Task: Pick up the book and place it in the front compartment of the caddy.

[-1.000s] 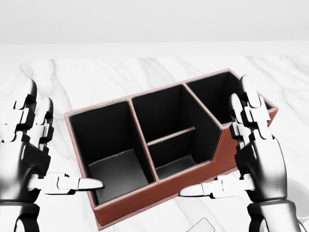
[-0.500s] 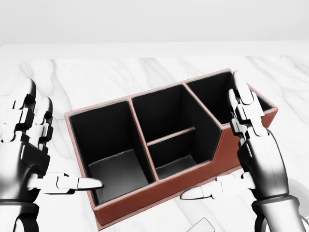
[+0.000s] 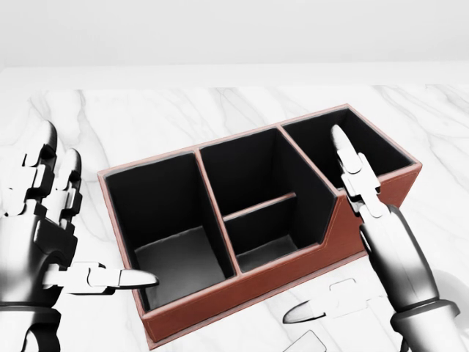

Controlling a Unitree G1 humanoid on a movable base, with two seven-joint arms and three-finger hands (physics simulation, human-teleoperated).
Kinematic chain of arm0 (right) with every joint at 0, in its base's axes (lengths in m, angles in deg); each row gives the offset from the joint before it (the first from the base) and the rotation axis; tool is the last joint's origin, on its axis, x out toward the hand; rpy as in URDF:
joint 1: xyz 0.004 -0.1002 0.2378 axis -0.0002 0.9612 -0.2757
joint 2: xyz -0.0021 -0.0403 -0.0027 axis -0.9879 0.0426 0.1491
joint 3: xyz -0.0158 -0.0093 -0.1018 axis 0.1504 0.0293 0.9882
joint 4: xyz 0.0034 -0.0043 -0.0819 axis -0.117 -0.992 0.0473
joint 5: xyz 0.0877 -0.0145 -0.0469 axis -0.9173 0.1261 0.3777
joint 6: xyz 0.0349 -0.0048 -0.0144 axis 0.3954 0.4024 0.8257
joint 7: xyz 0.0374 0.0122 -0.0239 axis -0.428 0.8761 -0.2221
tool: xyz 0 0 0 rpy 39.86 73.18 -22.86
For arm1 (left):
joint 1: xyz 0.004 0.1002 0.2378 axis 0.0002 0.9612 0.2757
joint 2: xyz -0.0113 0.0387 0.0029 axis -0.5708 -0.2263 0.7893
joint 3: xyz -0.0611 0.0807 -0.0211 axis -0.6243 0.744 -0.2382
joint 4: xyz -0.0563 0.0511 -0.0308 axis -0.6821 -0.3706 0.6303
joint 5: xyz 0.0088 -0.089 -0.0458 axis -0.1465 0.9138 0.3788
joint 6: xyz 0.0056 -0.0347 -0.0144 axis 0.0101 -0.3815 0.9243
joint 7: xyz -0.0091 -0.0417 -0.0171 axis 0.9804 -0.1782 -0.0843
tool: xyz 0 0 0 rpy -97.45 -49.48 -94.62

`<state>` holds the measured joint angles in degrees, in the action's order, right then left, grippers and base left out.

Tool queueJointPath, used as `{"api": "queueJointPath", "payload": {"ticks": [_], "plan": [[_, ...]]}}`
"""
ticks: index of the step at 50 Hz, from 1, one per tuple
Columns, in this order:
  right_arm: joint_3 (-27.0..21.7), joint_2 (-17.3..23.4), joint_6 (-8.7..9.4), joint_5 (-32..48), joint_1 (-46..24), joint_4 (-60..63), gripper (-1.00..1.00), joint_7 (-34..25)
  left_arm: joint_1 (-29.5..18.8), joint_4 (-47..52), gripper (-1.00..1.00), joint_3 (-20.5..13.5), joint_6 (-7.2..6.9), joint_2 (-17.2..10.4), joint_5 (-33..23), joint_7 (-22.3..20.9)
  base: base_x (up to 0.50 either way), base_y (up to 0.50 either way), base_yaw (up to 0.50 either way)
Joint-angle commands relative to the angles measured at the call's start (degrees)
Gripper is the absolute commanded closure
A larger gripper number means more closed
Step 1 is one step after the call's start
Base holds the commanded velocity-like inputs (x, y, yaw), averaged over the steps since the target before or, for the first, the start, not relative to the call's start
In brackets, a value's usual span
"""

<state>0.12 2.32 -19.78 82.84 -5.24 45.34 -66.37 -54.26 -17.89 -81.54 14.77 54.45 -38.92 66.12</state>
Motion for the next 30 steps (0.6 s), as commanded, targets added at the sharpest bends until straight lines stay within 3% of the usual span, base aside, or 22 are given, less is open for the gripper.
{"api": "queueJointPath", "payload": {"ticks": [1,16,30], "plan": [[-0.64,-0.07,0.00,4.61,1.71,1.45,-1.00,-2.57,-0.05,-0.57,-1.00,0.11,0.00,0.03,-0.18,0.00,0.00,0.00,0.00],[-1.70,-0.97,-0.01,6.81,5.49,2.77,-1.00,-3.91,0.07,-1.02,-1.00,0.20,0.00,0.05,-0.34,-0.05,0.00,0.00,0.00],[-1.17,-2.03,-6.12,10.74,10.25,5.43,-1.00,-4.25,0.16,-0.97,-1.00,0.24,0.00,0.07,-0.41,-0.06,0.00,0.00,0.00]]}}
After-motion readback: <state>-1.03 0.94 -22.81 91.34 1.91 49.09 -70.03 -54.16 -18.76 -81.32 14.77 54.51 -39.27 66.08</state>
